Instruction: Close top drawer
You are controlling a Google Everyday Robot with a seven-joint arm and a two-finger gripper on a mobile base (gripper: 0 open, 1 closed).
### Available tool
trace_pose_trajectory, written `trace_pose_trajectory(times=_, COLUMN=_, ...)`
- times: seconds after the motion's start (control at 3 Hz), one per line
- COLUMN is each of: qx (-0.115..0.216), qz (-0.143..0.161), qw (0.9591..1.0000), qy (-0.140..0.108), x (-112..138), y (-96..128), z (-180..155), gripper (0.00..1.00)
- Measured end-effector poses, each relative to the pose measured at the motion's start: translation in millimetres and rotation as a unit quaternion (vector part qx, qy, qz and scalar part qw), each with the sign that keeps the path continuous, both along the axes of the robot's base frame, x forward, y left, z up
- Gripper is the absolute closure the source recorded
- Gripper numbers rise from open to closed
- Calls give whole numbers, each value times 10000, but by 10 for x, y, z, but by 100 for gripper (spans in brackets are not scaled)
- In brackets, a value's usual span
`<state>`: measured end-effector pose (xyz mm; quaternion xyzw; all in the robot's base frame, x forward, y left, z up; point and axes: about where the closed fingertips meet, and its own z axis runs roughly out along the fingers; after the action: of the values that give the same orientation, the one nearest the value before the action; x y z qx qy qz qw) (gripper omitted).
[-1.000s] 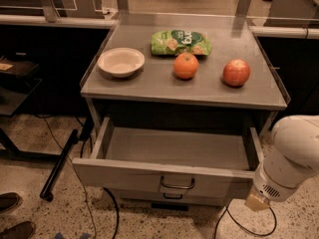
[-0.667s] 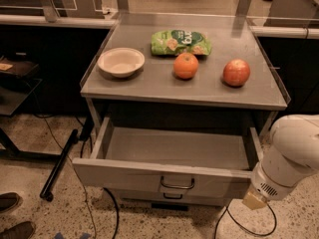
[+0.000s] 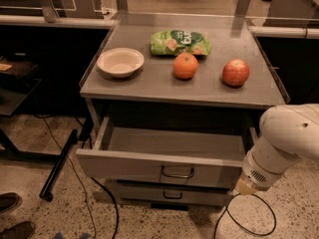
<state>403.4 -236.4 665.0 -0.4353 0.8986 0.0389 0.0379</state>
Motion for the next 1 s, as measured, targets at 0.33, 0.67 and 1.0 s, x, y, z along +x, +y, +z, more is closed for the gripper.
trace_pose_trajectory(times=0.33, qx=-81, qz=-23, qw=9995, qy=-292, x=398, y=70, z=-11, gripper=100)
trace_pose_trajectory(times=0.67, qx=-81, qz=-23, qw=9995, qy=-292, x=382, y=73, z=-11, gripper=100)
trace_pose_trajectory(times=1.0, qx=-4, qz=-31, qw=9995, qy=-301, x=441, y=95, z=-8, gripper=100)
